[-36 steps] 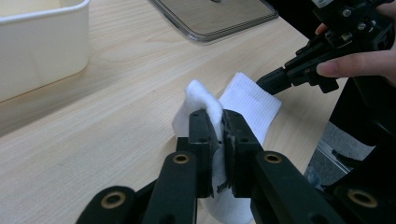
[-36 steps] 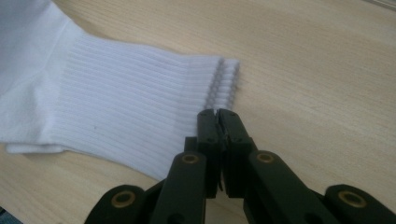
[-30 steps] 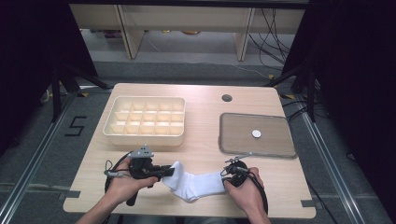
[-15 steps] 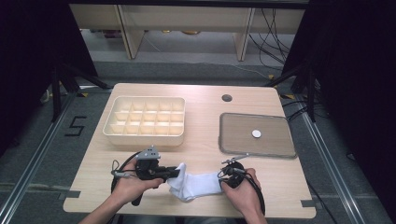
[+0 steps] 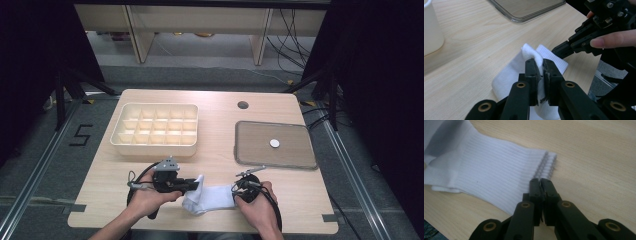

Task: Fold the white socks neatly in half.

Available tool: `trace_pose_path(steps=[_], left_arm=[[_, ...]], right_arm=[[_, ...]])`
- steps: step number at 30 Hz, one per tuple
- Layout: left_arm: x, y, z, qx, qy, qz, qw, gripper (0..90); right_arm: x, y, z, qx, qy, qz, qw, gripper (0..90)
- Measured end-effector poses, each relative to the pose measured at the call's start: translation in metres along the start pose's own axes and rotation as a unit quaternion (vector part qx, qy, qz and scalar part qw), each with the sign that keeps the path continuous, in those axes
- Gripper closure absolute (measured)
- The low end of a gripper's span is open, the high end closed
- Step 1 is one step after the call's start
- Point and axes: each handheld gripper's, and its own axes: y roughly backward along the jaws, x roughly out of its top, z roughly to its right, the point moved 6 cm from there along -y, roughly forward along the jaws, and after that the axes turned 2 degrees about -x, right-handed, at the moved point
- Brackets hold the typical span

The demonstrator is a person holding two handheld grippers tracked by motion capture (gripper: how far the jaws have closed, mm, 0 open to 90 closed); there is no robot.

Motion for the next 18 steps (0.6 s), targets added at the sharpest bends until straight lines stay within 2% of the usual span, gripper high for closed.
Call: trace_pose_path(steps=[1, 2, 3, 9, 10, 13, 15, 16, 18], left_arm=[[0.000, -0.001, 0.000, 0.005, -0.002, -0.001, 1.0000, 82.6], [0.000, -0.003, 0.001, -0.001, -0.004, -0.003, 1.0000, 82.6], [-0.001, -0.007, 0.002, -0.001, -0.004, -0.004, 1.0000, 82.6], [-0.002, -0.014, 0.002, -0.002, -0.007, -0.006, 1.0000, 82.5], [-0.003, -0.016, 0.001, 0.002, -0.009, -0.007, 0.9999, 82.6], [-0.003, -0.018, 0.002, -0.002, -0.010, -0.008, 0.9999, 82.6], [-0.003, -0.020, 0.002, 0.003, -0.011, -0.010, 0.9999, 82.6], [-0.002, -0.021, 0.003, -0.001, -0.011, -0.009, 0.9999, 82.6], [-0.002, -0.023, 0.003, 0.005, -0.014, -0.009, 0.9998, 82.6]], right_arm=[[0.000, 0.000, 0.000, 0.000, 0.000, 0.000, 1.0000, 87.8], [0.000, 0.001, -0.002, 0.004, -0.003, -0.005, 1.0000, 87.7], [0.000, 0.000, -0.001, -0.003, -0.003, -0.005, 1.0000, 87.7], [-0.001, -0.001, -0.002, -0.006, -0.008, -0.009, 0.9999, 87.7], [0.000, -0.001, -0.001, -0.001, -0.005, -0.001, 1.0000, 87.6], [0.000, -0.002, -0.001, 0.004, -0.001, 0.000, 1.0000, 87.6], [-0.001, -0.002, -0.001, 0.004, 0.001, 0.002, 1.0000, 87.6], [-0.001, -0.002, -0.001, 0.005, 0.001, 0.002, 1.0000, 87.6], [-0.001, -0.002, -0.001, 0.007, -0.003, 0.003, 1.0000, 87.6]])
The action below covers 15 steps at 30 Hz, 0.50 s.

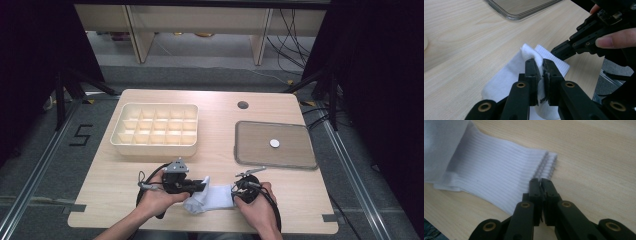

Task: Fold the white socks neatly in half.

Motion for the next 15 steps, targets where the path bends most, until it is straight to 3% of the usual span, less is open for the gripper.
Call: trace_pose_path(steps=[11, 15], left_arm=[[0.0001, -0.0087, -0.0002, 0.005, -0.007, -0.004, 1.0000, 82.5], [0.0004, -0.0109, -0.0019, 0.006, -0.009, -0.006, 0.9999, 82.5]], right_arm=[[-0.0006, -0.0001, -0.0005, -0.001, 0.003, -0.003, 1.0000, 87.5], [0.0006, -0.0002, -0.0032, 0.009, 0.008, 0.004, 0.9999, 87.4]])
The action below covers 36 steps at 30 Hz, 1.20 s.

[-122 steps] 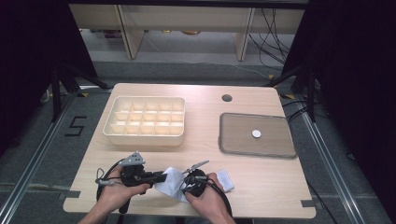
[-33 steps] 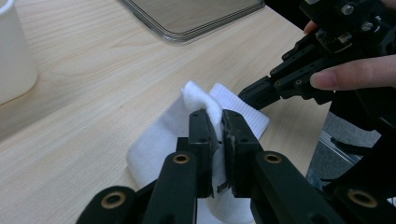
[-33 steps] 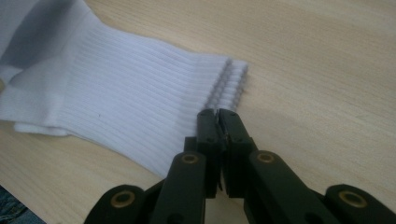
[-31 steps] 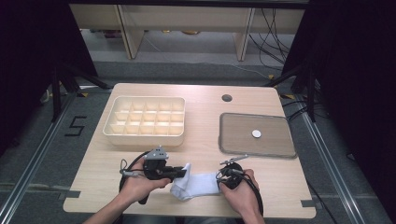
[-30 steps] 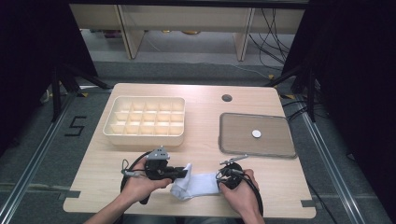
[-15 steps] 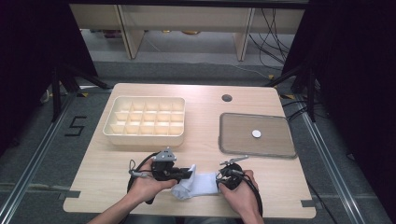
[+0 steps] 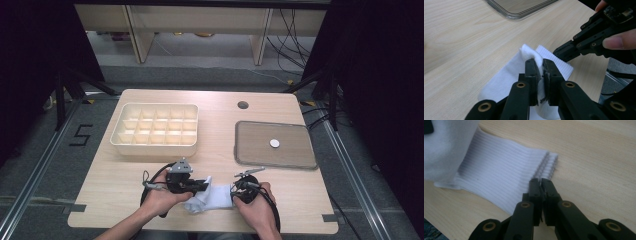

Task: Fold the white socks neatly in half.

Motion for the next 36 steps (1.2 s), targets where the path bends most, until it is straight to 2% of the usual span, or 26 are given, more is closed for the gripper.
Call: trace_pose_path(steps=[2, 10, 11, 12, 14, 18, 19, 20, 22, 30, 36], left_arm=[[0.000, 0.000, -0.001, -0.004, -0.001, 0.000, 1.0000, 82.5], [0.001, -0.001, -0.003, 0.000, 0.005, -0.001, 1.0000, 82.5], [0.001, -0.001, -0.003, 0.007, 0.005, 0.002, 1.0000, 82.5], [0.000, -0.001, -0.003, 0.004, 0.004, -0.003, 1.0000, 82.5], [0.000, -0.002, -0.002, 0.000, 0.003, -0.004, 1.0000, 82.5], [-0.001, -0.004, 0.000, -0.003, 0.006, -0.002, 1.0000, 82.5], [-0.001, -0.004, 0.001, 0.002, 0.006, -0.004, 1.0000, 82.5], [-0.002, -0.004, 0.002, -0.005, 0.005, -0.006, 1.0000, 82.5], [-0.002, -0.004, 0.004, -0.010, 0.005, -0.008, 0.9999, 82.5], [-0.003, -0.009, 0.005, -0.007, 0.006, -0.022, 0.9997, 82.4], [-0.005, -0.016, 0.005, -0.008, 0.009, -0.032, 0.9994, 82.3]], right_arm=[[0.001, -0.001, 0.001, -0.011, 0.001, 0.005, 0.9999, 87.3], [0.000, 0.000, -0.003, -0.006, 0.000, 0.001, 1.0000, 86.4], [0.000, 0.000, -0.003, -0.007, 0.003, -0.001, 1.0000, 86.4], [0.000, -0.002, -0.005, -0.009, -0.007, -0.001, 0.9999, 86.3], [0.000, -0.001, -0.006, -0.002, 0.001, 0.002, 1.0000, 86.4], [0.000, -0.002, -0.007, -0.005, -0.003, -0.001, 1.0000, 86.4], [0.000, -0.002, -0.007, -0.005, -0.003, -0.001, 1.0000, 86.3], [0.001, -0.002, -0.008, -0.007, -0.009, -0.002, 0.9999, 86.4], [0.001, -0.003, -0.008, -0.007, -0.005, 0.001, 1.0000, 86.4], [0.001, -0.003, -0.010, 0.002, 0.000, 0.000, 1.0000, 86.3], [0.002, -0.003, -0.011, 0.000, 0.001, 0.001, 1.0000, 86.3]])
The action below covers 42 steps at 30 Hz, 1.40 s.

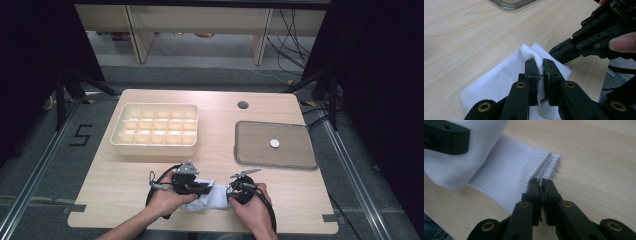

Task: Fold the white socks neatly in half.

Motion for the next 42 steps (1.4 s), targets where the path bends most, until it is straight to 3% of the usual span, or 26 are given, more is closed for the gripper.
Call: trace_pose_path(steps=[21, 23, 24, 25, 35, 42], left_arm=[[0.000, -0.017, 0.003, -0.001, -0.005, -0.019, 0.9998, 81.6], [0.001, -0.018, 0.003, -0.001, -0.005, -0.017, 0.9998, 81.3], [0.001, -0.019, 0.003, -0.002, -0.006, -0.018, 0.9998, 81.0], [0.001, -0.019, 0.002, -0.002, -0.004, -0.019, 0.9998, 81.0], [0.001, -0.027, 0.003, -0.005, -0.004, -0.022, 0.9997, 80.8], [0.003, -0.032, 0.004, -0.010, -0.006, -0.018, 0.9998, 78.4]], right_arm=[[0.000, -0.001, -0.001, 0.004, 0.005, 0.004, 1.0000, 86.1], [0.000, -0.001, -0.001, -0.002, -0.005, 0.003, 1.0000, 86.0], [-0.001, -0.001, 0.003, -0.012, 0.010, -0.001, 0.9999, 86.0], [-0.001, -0.001, 0.003, -0.012, 0.010, -0.001, 0.9999, 86.0], [-0.001, -0.001, -0.001, 0.002, -0.008, 0.003, 1.0000, 84.9], [0.000, -0.001, -0.001, 0.002, -0.003, 0.005, 1.0000, 84.2]])
